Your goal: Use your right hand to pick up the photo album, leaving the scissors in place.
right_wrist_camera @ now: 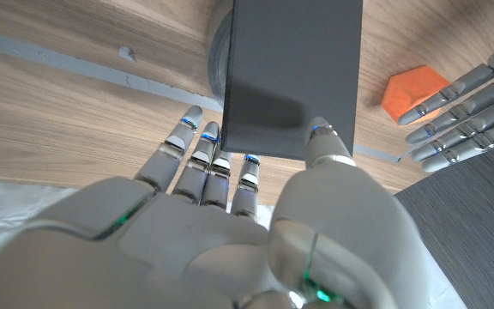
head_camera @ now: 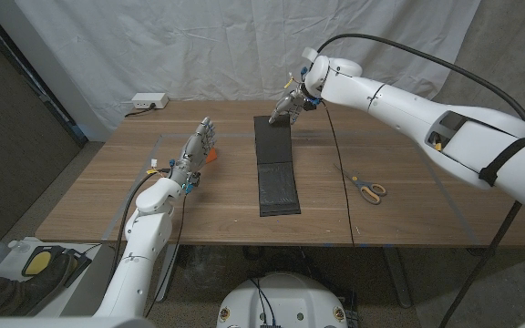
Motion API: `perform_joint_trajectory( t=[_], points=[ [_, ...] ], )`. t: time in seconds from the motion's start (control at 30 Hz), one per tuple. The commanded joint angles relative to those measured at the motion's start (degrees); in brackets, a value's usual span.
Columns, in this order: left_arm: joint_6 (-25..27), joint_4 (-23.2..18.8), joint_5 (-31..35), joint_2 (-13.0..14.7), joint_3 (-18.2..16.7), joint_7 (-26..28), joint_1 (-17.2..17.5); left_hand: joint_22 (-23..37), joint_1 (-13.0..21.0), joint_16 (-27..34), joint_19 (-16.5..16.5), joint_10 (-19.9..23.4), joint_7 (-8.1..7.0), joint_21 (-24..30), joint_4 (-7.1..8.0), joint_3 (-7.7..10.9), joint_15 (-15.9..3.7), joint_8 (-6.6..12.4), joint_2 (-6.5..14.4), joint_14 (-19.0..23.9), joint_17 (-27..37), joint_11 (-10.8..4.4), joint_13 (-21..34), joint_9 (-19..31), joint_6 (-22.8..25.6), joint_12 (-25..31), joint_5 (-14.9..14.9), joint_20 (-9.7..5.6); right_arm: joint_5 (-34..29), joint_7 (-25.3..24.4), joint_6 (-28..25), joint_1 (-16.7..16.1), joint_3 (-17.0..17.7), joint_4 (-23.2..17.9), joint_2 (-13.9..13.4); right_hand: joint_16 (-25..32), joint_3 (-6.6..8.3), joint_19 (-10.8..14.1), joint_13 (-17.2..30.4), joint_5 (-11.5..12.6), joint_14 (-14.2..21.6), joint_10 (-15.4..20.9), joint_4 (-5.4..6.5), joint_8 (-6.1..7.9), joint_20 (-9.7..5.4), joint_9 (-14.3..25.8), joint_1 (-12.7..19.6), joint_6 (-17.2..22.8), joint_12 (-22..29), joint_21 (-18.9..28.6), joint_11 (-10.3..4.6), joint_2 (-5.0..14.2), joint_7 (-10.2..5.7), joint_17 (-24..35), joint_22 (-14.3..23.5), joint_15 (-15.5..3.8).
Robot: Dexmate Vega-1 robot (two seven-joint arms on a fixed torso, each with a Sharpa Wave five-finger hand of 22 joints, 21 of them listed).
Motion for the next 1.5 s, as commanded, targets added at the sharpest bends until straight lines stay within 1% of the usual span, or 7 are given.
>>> perform_joint_trajectory(
  t=[0.03, 0.17, 0.27, 0.57, 0.8, 1.33, 1.5],
  points=[
    [0.21, 0.74, 0.02, -0.14, -0.21, 0.01, -0.51, 0.27, 0.78, -0.27, -3.65, -0.53, -0.04, -0.09, 0.03, -0.03, 0.15, -0.12, 0.13, -0.85, 0.35, 0.08, 0.07, 0.24, -0.69, 0.06, -0.08, -4.32, -0.94, 1.14, 0.99, 1.06, -1.26, 3.93, 2.14, 0.22, 0.39, 0.04, -0.06, 0.2, 0.87, 0.83, 0.16, -0.17, -0.47, -0.03, 0.53, 0.43, 0.35, -0.31, -0.06, 0.45, 0.4, 0.25, 0.27, -0.15],
    [0.02, 1.09, -0.13, -0.3, -0.25, -0.09, -0.63, 0.28, 0.8, -0.24, -3.65, -0.52, -0.11, -0.08, 0.04, -0.07, 0.15, -0.11, 0.16, -0.81, 0.35, 0.13, 0.07, 0.24, -0.71, 0.08, -0.08, -4.32, -1.27, 1.3, 0.96, 1.17, -1.46, 4.24, 2.34, 0.2, 0.62, 0.22, -0.04, 0.13, 1.25, 1.09, 0.06, 0.12, -0.76, -0.04, 0.95, 1.61, 0.31, -0.33, -0.27, 0.78, 0.46, 0.26, 0.29, -0.45],
    [0.14, 0.91, -0.08, -0.24, -0.19, -0.2, -0.5, 0.28, 0.81, -0.24, -3.66, -0.71, -0.07, -0.07, 0.05, -0.1, 0.16, -0.09, 0.19, -0.84, 0.35, 0.21, 0.07, 0.24, -0.71, 0.01, -0.09, -4.31, -1.56, 1.55, 0.68, 1.3, -1.67, 4.31, 2.4, 0.18, 0.69, 0.58, -0.04, -0.04, 1.69, 1.26, 0.05, 0.55, -0.95, -0.03, 1.12, 3.19, 0.22, -0.3, -0.23, 0.92, 1.58, 0.27, 0.31, -0.34],
    [0.1, 0.27, -0.02, -0.44, -0.39, 0.25, 0.02, 0.28, 0.86, -0.21, -3.69, -0.7, -0.02, -0.05, 0.06, -0.19, 0.24, -0.08, 0.26, -0.82, 0.36, 0.28, 0.08, 0.25, -0.77, 0.06, -0.1, -4.26, -1.97, 2.12, -0.1, 1.45, -1.89, 3.38, 2.15, 0.44, 0.79, 1.13, -0.04, -0.22, 2.9, 1.46, 0.07, 0.52, -0.97, -0.02, 1.3, 3.77, 0.1, -0.22, 0.22, 1.16, 1.56, 0.3, 0.32, -0.46],
    [-0.26, 0.57, -0.09, -0.79, -0.1, 0.2, -0.09, 0.28, 0.9, -0.14, -3.74, -0.58, -0.01, -0.04, 0.08, -0.27, 0.39, -0.02, 0.34, -0.7, 0.35, 0.15, 0.08, 0.25, -0.69, 0.14, -0.11, -4.17, -2.42, 2.71, -1.01, 1.58, -2.24, 2.03, 1.56, 0.98, 1.07, 1.47, -0.02, -0.43, 4.86, 2.44, 0.17, 0.73, -1.38, 0.0, 1.59, 5.17, 0.23, -0.28, -0.71, 1.88, 1.5, 0.47, 0.34, -1.14],
    [0.06, -0.97, -0.1, -1.18, 0.28, 0.75, 0.84, 0.29, 0.97, -0.13, -3.75, -0.45, 0.05, -0.01, 0.11, -0.39, 0.31, 0.03, 0.48, -0.7, 0.35, 0.39, 0.09, 0.26, -0.66, 0.22, -0.14, -4.11, -3.28, 3.39, -2.89, 1.48, -2.62, -2.06, -0.45, 4.75, 1.48, 3.89, 0.68, -1.73, 14.93, 12.58, 0.12, 3.35, -3.81, 0.24, 2.99, 16.33, 3.25, -0.16, -3.48, 4.22, -0.79, 2.38, 0.47, -5.79],
    [0.16, -1.64, -0.21, -1.35, 0.21, 0.93, 1.36, 0.29, 0.99, -0.13, -3.78, -0.46, 0.06, -0.01, 0.12, -0.43, 0.38, 0.02, 0.52, -0.69, 0.35, 0.31, 0.09, 0.26, -0.7, 0.22, -0.15, -4.06, -3.62, 3.41, -3.03, 1.41, -2.93, -2.58, -0.61, 6.68, 1.45, 4.66, 1.09, -2.09, 18.2, 16.45, -0.28, 4.09, -6.04, 0.58, 4.16, 18.97, 4.71, -0.01, -4.56, 4.94, -1.11, 3.41, 0.59, -7.8]
  ],
)
